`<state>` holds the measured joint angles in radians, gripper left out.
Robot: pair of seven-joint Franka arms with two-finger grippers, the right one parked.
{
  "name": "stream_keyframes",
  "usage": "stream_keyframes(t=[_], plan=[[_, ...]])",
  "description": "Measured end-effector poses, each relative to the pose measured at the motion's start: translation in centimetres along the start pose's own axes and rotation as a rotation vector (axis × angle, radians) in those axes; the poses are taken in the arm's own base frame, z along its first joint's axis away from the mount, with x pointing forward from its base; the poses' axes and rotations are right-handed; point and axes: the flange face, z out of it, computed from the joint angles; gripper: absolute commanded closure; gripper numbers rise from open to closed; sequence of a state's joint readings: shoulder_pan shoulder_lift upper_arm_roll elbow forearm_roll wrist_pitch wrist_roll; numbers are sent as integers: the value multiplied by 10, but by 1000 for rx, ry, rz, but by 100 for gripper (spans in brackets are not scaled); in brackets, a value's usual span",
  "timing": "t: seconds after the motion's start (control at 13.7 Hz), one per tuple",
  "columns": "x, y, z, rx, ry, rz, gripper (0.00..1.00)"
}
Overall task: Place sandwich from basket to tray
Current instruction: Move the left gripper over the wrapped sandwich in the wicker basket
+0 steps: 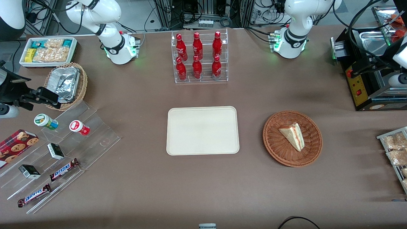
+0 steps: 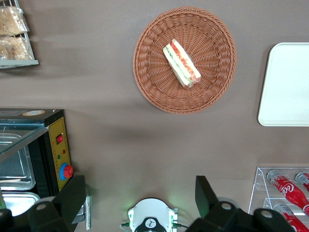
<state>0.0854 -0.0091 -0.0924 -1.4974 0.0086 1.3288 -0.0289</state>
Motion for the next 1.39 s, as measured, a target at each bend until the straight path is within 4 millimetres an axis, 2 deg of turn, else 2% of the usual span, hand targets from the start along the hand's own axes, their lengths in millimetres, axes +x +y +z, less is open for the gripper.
stream_keyframes(t=[0.36,0.51,0.73,0.95,1.09,1.39], plan=[[5,0,7,-1,-11,-1,0],[16,0,23,-3,-21,-13,0],[47,3,80,-27,-8,-178,0],[69,13,146,-56,29,-391,0],[74,30,182,-64,52,-508,0],[73,81,245,-82,93,-647,0]])
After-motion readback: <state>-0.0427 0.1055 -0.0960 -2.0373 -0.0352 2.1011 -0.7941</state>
